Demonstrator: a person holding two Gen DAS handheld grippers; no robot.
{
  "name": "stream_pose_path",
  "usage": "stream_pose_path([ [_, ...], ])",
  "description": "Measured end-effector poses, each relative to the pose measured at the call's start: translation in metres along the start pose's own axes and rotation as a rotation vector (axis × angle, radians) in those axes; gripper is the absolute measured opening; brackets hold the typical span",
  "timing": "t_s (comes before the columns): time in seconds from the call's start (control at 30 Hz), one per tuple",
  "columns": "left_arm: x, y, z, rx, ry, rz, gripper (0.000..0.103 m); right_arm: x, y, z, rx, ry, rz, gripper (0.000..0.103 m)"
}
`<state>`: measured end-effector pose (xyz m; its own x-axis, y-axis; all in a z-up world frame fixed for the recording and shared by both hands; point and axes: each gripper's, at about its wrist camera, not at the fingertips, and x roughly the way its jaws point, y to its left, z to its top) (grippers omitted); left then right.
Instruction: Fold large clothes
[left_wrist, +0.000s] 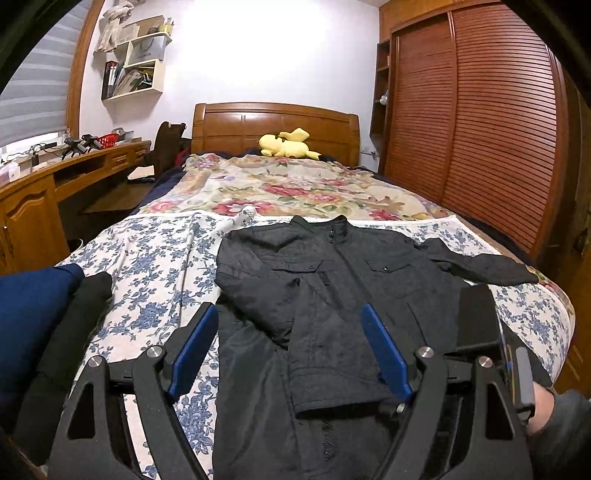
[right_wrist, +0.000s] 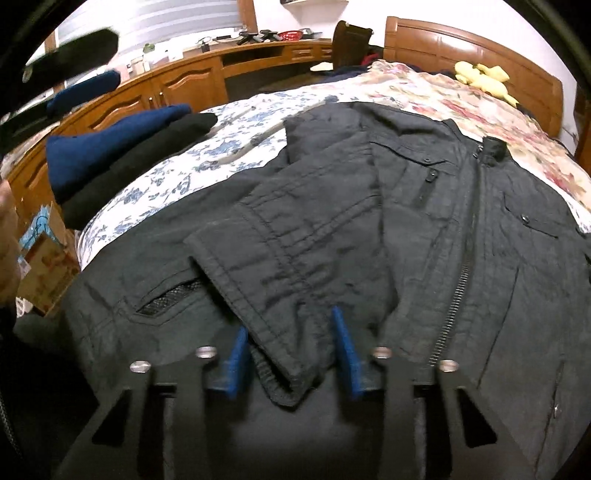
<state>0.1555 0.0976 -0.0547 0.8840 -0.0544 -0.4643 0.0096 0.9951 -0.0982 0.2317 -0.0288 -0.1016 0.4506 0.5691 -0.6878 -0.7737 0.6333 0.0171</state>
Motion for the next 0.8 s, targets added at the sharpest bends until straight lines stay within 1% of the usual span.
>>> stream_pose_path([
  [0.07,0.002,-0.002,0.000,0.002,0.001,-0.002,0.081,-0.009,-0.005,-0.002,0.013,-0.020,-0.004,0.012],
  [0.1,0.002,-0.003,0.000,0.003,0.002,-0.003,0.081,-0.016,-0.007,-0.004,0.024,-0.038,-0.001,0.010],
  [0.2,0.003,-0.007,-0.001,0.011,0.003,-0.005,0.081,-0.040,-0.018,-0.005,0.061,-0.119,-0.012,0.010],
  [0.37,0.005,-0.016,-0.001,0.022,0.008,-0.013,0.081,-0.089,-0.054,-0.012,0.150,-0.266,-0.042,0.009],
  [0.43,0.007,-0.021,-0.001,0.028,0.011,-0.017,0.081,-0.105,-0.068,-0.019,0.184,-0.306,-0.050,0.009],
  [0.53,0.010,-0.030,-0.002,0.042,0.016,-0.023,0.081,-0.127,-0.090,-0.033,0.242,-0.358,-0.103,0.009],
  [0.57,0.010,-0.032,-0.003,0.046,0.017,-0.026,0.081,-0.132,-0.098,-0.038,0.266,-0.366,-0.122,0.009],
  [0.63,0.012,-0.037,-0.003,0.051,0.017,-0.031,0.081,-0.136,-0.114,-0.048,0.313,-0.349,-0.174,0.009],
  [0.7,0.013,-0.042,-0.002,0.057,0.019,-0.037,0.081,-0.132,-0.127,-0.060,0.354,-0.303,-0.246,0.009],
  [0.8,0.016,-0.050,-0.001,0.066,0.021,-0.045,0.081,-0.125,-0.146,-0.076,0.399,-0.231,-0.310,0.009],
])
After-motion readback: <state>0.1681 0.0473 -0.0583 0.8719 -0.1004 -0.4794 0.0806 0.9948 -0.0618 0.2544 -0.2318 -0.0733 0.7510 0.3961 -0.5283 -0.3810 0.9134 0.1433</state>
